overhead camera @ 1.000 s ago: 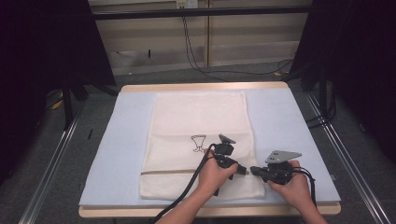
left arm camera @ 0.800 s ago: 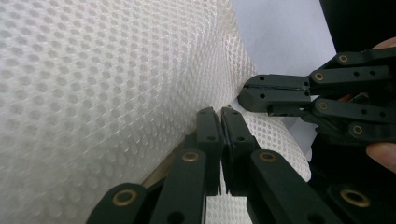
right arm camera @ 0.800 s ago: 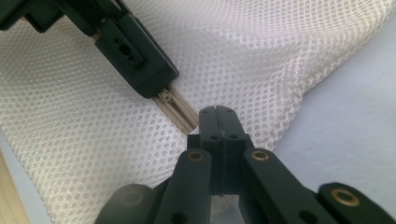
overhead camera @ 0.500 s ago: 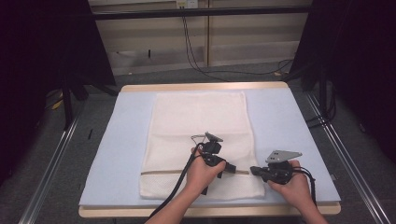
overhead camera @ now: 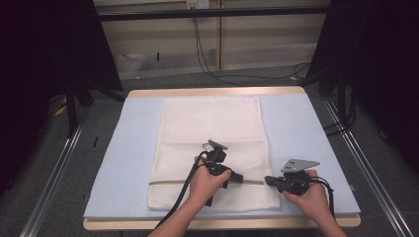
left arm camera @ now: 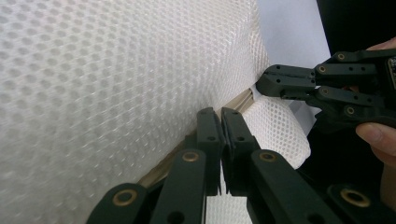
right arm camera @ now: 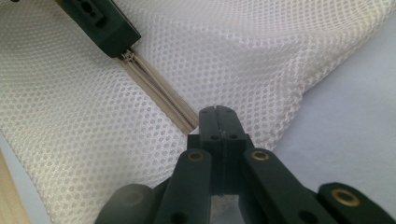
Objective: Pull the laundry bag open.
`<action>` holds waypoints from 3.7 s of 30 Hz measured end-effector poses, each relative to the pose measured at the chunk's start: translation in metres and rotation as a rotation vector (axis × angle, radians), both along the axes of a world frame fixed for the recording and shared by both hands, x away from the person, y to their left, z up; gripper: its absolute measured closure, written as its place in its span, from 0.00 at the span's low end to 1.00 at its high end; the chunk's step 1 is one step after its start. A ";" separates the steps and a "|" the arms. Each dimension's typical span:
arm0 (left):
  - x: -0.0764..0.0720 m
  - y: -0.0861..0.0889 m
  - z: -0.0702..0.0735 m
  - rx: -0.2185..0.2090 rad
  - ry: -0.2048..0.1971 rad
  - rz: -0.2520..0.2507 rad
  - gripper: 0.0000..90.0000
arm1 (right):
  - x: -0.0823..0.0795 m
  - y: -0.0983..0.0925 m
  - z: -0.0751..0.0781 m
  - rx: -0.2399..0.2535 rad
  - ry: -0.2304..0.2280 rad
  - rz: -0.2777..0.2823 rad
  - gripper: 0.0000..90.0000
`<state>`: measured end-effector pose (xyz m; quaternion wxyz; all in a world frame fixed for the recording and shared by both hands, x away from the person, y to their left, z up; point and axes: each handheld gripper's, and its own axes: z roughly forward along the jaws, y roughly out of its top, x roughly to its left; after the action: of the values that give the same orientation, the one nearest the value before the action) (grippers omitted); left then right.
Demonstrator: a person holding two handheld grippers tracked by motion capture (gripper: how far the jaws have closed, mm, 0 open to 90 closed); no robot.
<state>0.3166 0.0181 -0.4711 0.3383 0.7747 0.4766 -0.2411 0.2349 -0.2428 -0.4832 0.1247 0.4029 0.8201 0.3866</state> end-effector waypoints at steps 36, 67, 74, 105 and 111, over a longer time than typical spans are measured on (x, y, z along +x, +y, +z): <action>0.003 0.047 0.004 -0.001 0.005 0.030 0.97 | -0.003 -0.003 -0.004 0.039 -0.014 -0.010 1.00; 0.003 0.136 0.011 -0.019 0.006 0.117 0.97 | -0.003 -0.002 -0.004 0.045 -0.006 -0.027 1.00; 0.002 0.146 0.011 -0.019 0.011 0.124 0.97 | -0.002 -0.003 -0.004 0.054 0.005 -0.034 1.00; -0.006 0.216 0.010 -0.025 0.020 0.252 0.97 | -0.001 -0.001 -0.001 0.023 0.005 -0.017 1.00; -0.006 0.240 0.011 -0.012 0.014 0.295 0.97 | -0.001 -0.001 -0.001 0.019 0.007 -0.014 1.00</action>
<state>0.3105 0.2579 -0.4597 0.3714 0.6925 0.5862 -0.1972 0.2339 -0.2435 -0.4840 0.1204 0.4112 0.8140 0.3922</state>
